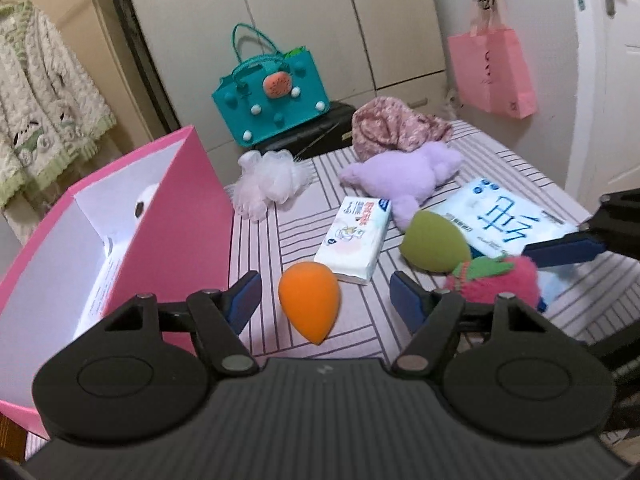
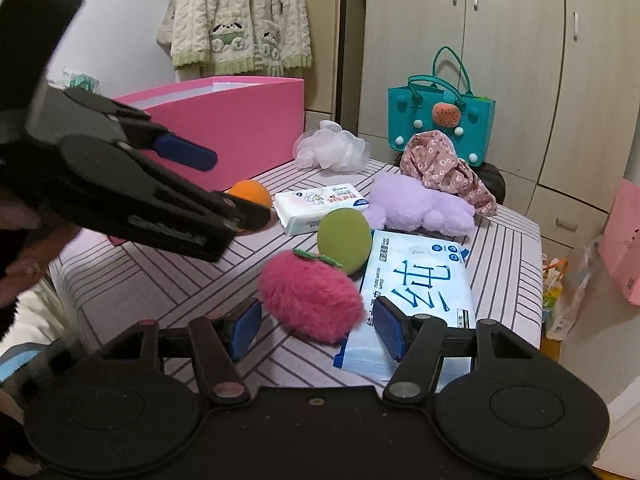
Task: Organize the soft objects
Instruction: 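Grasp the orange sponge with left tool while right tool grasps pink fuzzy ball, then carry the orange sponge and pink ball together into the pink box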
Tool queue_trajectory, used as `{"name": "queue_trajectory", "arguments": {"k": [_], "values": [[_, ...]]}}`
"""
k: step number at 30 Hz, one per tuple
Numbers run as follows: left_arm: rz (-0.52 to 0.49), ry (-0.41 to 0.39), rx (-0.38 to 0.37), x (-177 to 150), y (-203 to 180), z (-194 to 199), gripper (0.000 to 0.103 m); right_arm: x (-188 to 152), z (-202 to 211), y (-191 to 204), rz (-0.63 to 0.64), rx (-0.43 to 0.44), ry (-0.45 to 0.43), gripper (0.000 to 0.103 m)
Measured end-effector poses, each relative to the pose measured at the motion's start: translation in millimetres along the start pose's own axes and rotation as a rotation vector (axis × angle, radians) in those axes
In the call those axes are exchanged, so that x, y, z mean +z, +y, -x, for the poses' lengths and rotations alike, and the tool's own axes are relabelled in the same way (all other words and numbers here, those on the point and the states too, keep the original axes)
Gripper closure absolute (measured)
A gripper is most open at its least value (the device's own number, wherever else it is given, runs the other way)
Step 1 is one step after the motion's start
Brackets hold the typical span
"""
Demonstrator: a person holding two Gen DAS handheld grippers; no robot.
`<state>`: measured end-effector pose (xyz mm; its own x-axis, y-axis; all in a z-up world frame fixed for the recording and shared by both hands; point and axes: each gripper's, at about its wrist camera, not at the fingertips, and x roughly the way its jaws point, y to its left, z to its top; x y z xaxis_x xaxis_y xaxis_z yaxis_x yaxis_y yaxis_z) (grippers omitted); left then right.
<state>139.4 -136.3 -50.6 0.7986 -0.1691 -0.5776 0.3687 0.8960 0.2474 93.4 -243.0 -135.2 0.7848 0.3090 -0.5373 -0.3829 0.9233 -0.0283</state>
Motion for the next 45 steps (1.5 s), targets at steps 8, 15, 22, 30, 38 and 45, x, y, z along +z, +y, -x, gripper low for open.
{"name": "queue_trajectory", "arguments": {"k": [8,15,22,30,38,45], "values": [[0.047,0.055,0.011,-1.8,4.8,-28.6,0.034,4.8,-9.3,-0.3,0.012,-0.004,-0.002,0.038],[0.105,0.059,-0.002,-4.5,10.0,-40.0,0.042,12.0,-12.4,-6.9,-0.042,0.002,0.027,0.058],[0.186,0.086,-0.029,-8.3,21.0,-50.8,0.064,11.1,-11.6,-8.6,-0.088,0.008,0.028,0.058],[0.207,0.073,-0.038,-12.0,24.4,-45.1,0.066,12.7,-7.3,-6.0,-0.123,0.025,0.053,0.059],[0.202,0.082,-0.140,-18.0,23.1,-24.3,0.066,9.7,-0.2,-3.9,-0.189,0.049,0.099,0.059],[0.143,0.058,-0.183,-21.0,9.7,3.5,0.066,4.3,9.7,-0.3,-0.265,0.101,0.149,0.059]]}}
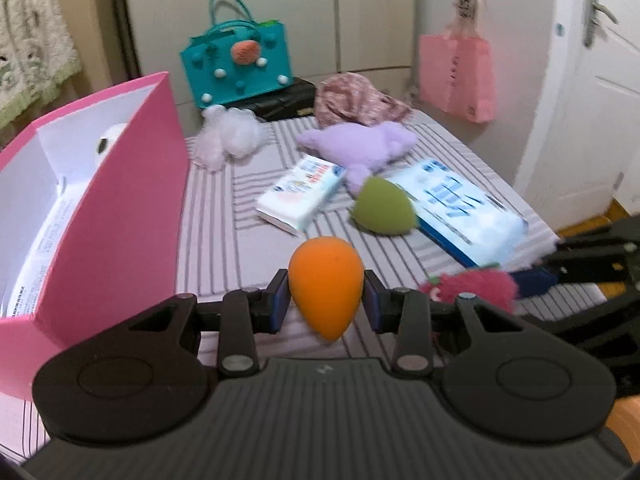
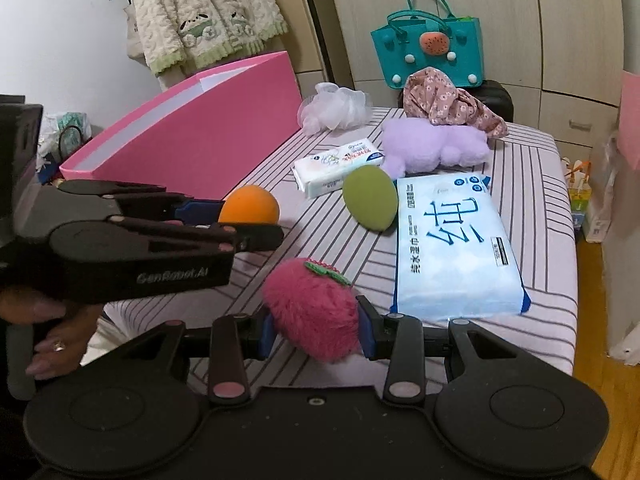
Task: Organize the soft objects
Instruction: 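Carry the orange sponge and pink ball together into the pink box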
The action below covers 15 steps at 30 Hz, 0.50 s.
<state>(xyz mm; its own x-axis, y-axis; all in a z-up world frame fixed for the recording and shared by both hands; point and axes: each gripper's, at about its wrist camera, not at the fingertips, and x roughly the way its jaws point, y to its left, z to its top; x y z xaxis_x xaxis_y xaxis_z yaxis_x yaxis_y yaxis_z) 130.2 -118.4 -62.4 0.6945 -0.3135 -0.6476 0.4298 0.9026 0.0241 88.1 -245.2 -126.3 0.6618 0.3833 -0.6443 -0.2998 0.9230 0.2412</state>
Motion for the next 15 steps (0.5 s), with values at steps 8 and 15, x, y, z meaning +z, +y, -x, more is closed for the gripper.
{"name": "queue_trajectory", "arguments": {"k": [8,15], "values": [[-0.063,0.072,-0.123,-4.4,-3.1,17.6,0.066,1.6,9.2,8.3,-0.005,0.006,0.057,0.059],[-0.124,0.114,-0.169,0.8,2.5,46.8,0.066,10.7,24.1,32.7,0.016,0.011,0.058,0.059]]}}
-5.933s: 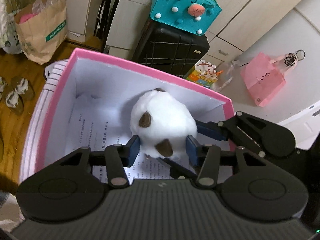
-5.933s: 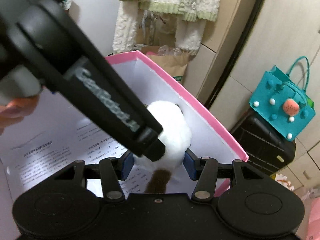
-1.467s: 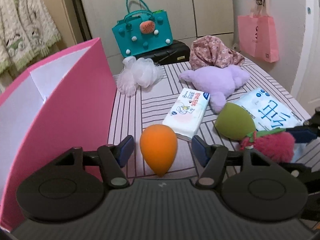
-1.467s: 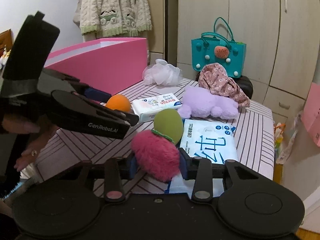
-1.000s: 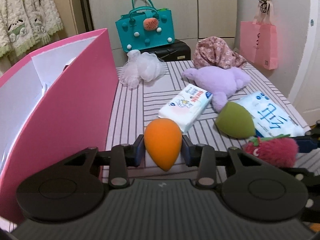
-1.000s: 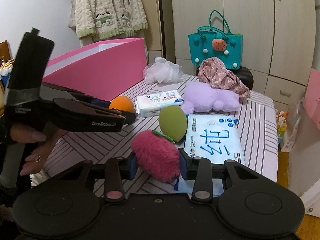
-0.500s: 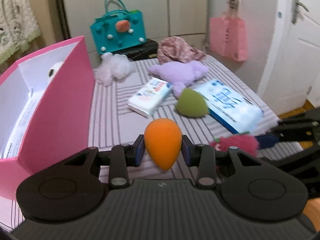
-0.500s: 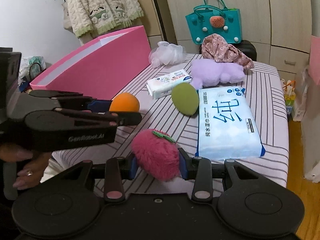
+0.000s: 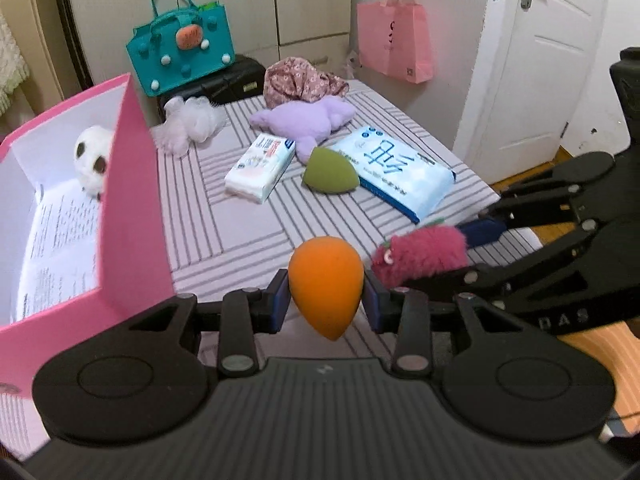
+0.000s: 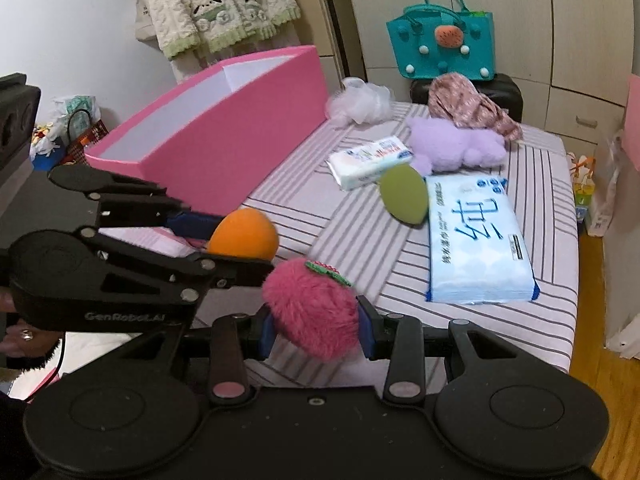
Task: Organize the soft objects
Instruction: 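Carry the orange sponge and pink ball together into the pink box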
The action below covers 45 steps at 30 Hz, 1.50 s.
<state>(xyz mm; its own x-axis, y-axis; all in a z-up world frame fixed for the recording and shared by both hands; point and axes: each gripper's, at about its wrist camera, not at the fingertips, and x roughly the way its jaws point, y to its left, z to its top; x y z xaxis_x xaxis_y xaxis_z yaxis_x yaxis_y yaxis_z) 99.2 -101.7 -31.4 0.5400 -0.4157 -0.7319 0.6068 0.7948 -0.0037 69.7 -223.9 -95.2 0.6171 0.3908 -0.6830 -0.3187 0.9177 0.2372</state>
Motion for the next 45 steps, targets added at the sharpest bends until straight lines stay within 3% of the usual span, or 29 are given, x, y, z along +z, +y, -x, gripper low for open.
{"name": "queue_trajectory", "arguments": {"k": [12,16,24,34,40,45], "values": [[0.059,0.122,-0.093,-0.7,45.7,57.8,0.066,39.3,10.1,42.0,0.029,0.099,0.053,0.059],[0.056,0.130,-0.072,0.9,62.4,75.5,0.066,54.8,10.8,55.8,0.045,0.147,0.076,0.059],[0.109,0.076,-0.070,-2.2,97.3,107.3,0.066,85.3,11.4,84.6,0.125,0.184,0.043,0.058],[0.174,-0.019,-0.032,14.3,145.1,117.0,0.066,131.4,-8.7,102.8,0.223,0.200,-0.047,0.058],[0.249,-0.041,0.007,35.4,183.9,101.8,0.066,165.8,-42.4,115.2,0.337,0.130,-0.119,0.058],[0.327,-0.009,0.016,49.0,216.7,67.7,0.066,187.7,-89.8,120.1,0.447,0.047,-0.084,0.059]]}}
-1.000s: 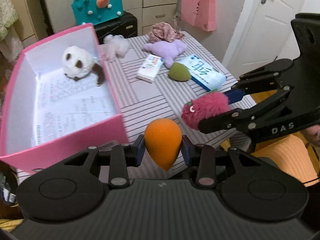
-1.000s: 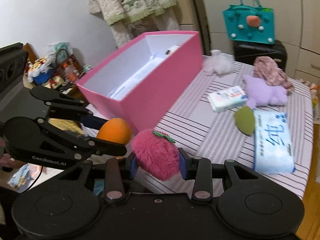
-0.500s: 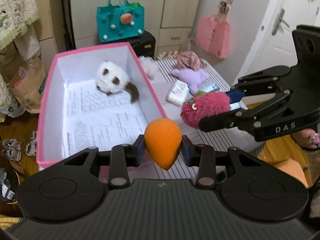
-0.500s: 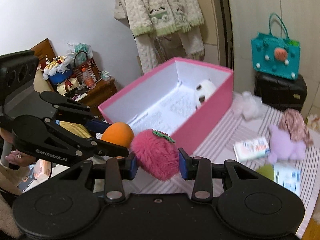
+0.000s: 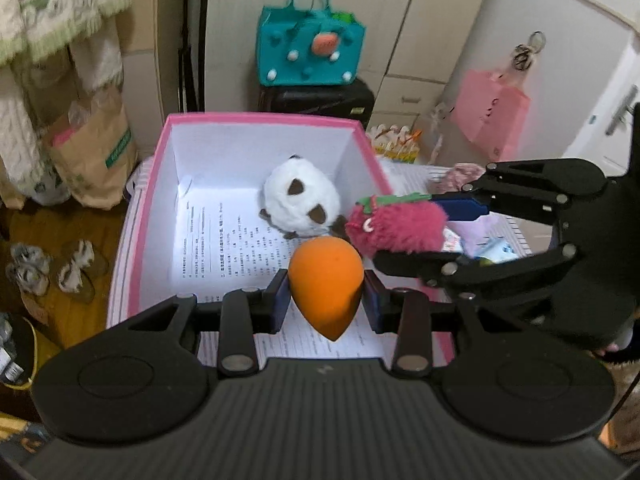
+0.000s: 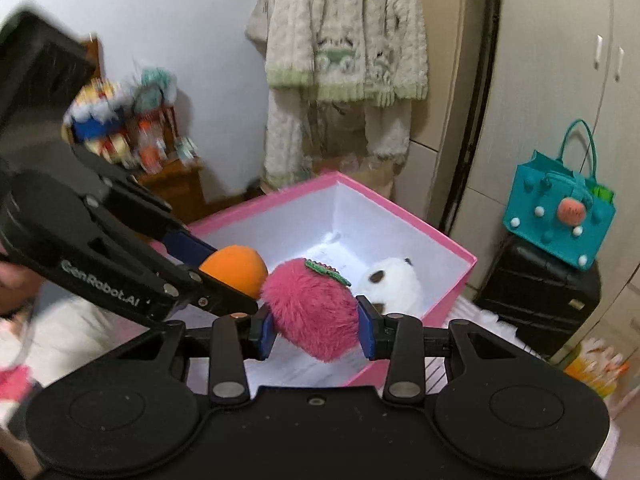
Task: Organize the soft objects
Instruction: 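Carry the orange sponge and pink ball together into the pink box, then open both tools to release the sponge and ball in the box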
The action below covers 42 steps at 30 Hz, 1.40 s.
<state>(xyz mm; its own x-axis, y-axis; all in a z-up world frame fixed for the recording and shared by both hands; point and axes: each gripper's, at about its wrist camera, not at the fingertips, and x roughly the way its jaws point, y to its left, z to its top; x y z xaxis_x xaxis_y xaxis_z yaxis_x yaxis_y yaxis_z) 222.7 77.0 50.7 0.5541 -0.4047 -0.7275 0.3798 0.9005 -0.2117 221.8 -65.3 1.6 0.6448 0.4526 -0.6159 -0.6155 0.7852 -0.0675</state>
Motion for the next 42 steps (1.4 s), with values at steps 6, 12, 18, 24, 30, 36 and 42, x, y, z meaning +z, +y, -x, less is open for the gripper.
{"name": "queue_trajectory", "arguments": {"k": [6,12,18,24,30,36,42], "values": [[0.086,0.112,-0.002,19.8,32.5,-55.4,0.066,13.6,-46.1,3.0,0.168,-0.020,0.120,0.059],[0.176,0.227,0.001,28.6,58.9,-101.2,0.066,16.6,-82.8,6.8,0.286,-0.007,0.250,0.059],[0.235,0.290,0.009,32.9,67.1,-129.7,0.066,18.6,-101.1,8.9,0.358,-0.021,0.335,0.058],[0.247,0.284,-0.019,33.6,69.3,-140.9,0.066,18.3,-100.7,6.7,0.336,-0.059,0.319,0.044],[0.232,0.271,-0.015,33.2,61.9,-139.4,0.049,12.6,-82.2,8.2,0.277,-0.077,0.261,0.044],[0.166,0.203,0.010,30.4,50.8,-108.6,0.048,4.5,-45.7,2.3,0.121,-0.050,0.190,0.043],[0.087,0.122,0.026,29.0,37.6,-62.7,0.046,-5.0,3.7,-3.2,-0.049,0.020,0.106,0.043]]}}
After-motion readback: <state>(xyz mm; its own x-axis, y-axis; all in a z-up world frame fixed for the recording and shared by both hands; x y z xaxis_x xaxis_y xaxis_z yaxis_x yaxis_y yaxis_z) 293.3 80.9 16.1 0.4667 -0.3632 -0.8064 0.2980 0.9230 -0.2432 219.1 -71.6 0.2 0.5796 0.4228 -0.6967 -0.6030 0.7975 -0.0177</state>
